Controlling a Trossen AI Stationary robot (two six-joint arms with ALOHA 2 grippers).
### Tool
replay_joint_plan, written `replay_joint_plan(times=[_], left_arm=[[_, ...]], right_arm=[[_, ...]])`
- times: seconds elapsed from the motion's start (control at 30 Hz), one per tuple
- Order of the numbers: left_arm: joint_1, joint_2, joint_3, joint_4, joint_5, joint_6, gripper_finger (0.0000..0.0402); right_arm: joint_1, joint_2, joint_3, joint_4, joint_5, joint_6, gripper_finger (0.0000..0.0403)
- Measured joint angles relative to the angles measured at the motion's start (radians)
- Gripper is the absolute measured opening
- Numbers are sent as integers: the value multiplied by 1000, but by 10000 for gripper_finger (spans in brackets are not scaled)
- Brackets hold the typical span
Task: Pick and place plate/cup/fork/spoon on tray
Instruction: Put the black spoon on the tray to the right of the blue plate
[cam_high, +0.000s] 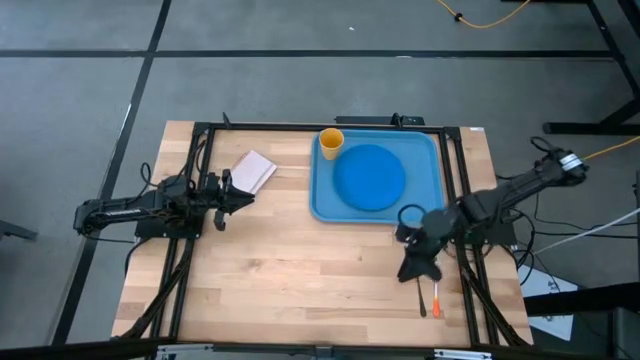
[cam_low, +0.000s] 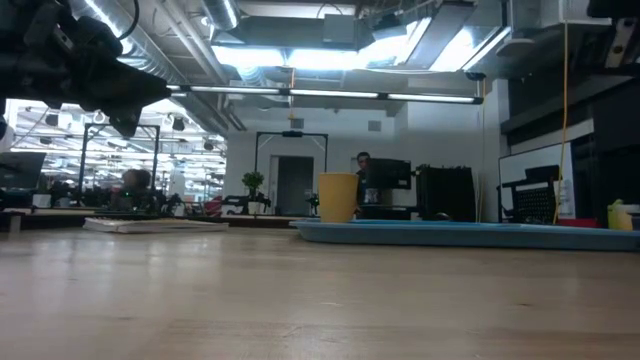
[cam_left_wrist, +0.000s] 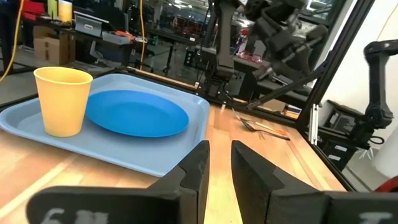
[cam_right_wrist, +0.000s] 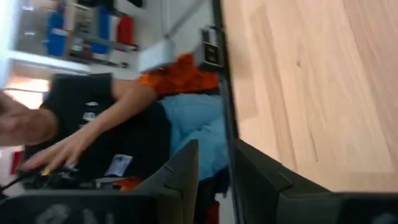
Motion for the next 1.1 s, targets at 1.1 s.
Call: replay_joint_plan(times=[1.1], left_arm=[[0, 0, 0, 0, -1, 0, 59]], right_arm=[[392, 378, 116, -515, 239, 1130, 102]])
